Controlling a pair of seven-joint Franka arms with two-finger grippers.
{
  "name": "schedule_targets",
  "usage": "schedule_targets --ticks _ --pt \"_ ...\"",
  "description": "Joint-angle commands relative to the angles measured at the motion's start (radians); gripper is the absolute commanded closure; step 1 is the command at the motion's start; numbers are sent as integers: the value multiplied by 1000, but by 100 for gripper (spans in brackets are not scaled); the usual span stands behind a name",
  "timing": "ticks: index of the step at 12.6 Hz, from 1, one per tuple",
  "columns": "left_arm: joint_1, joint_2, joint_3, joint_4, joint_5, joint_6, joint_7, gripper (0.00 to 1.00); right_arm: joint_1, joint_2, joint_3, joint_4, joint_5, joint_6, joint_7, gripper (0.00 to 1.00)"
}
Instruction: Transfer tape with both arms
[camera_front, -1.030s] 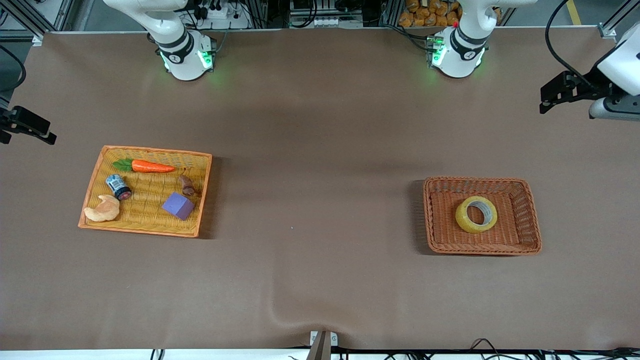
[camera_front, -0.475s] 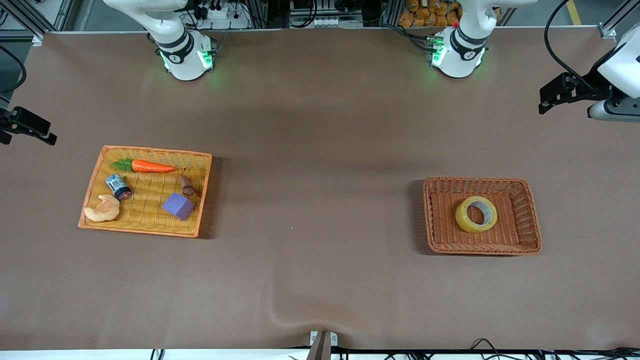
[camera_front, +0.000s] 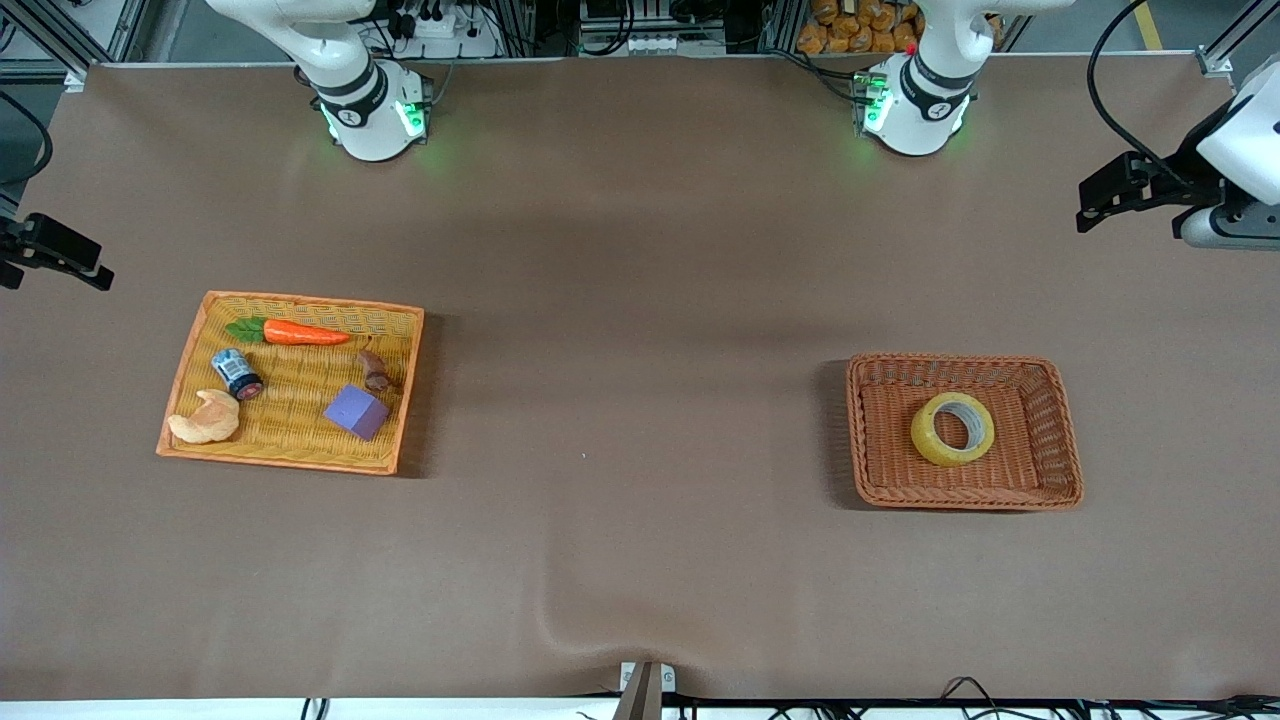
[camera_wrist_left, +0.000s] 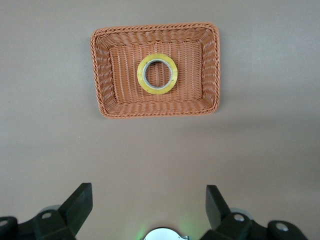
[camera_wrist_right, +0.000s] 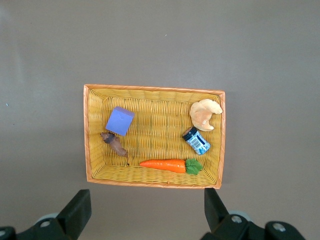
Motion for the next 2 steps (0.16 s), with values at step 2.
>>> schedule_targets --ticks 2 --pt "7 -3 -8 7 -10 -13 -6 0 5 11 -1 24 11 -6 5 0"
